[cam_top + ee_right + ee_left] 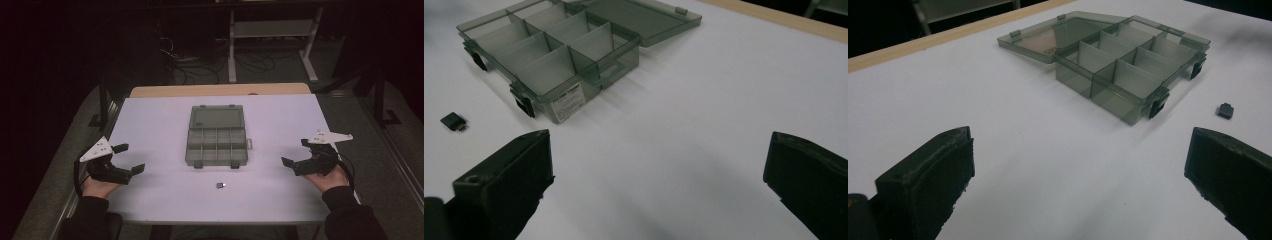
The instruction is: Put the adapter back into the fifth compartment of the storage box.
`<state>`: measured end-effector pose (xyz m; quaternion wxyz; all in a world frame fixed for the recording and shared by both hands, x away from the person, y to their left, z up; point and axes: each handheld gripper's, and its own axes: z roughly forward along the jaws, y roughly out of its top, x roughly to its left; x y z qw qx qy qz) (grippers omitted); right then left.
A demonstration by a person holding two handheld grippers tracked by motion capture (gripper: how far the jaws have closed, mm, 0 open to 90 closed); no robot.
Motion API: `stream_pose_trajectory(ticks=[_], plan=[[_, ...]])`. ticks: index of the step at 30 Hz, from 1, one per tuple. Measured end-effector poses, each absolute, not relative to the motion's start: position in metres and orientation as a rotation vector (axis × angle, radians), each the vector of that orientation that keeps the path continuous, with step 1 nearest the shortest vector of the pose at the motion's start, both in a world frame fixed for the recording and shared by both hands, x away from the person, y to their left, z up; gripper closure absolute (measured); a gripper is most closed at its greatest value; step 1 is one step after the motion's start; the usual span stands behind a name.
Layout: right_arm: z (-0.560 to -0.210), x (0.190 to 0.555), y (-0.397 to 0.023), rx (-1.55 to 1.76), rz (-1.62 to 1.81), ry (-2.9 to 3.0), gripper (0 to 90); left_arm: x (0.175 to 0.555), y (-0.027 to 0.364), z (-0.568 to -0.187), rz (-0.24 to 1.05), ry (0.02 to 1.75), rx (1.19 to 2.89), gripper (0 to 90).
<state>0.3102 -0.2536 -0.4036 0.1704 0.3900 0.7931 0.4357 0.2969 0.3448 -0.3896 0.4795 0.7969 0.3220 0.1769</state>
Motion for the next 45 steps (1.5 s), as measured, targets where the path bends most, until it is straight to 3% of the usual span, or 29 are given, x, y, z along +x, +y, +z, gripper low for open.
stream_pose_trajectory(ticks=[45], plan=[[-0.401, 0.306, -0.256, 1.094, 1.27, 2.255, 0.0, 0.295, 0.324, -0.365, 0.428, 0.687, 2.015, 0.0]])
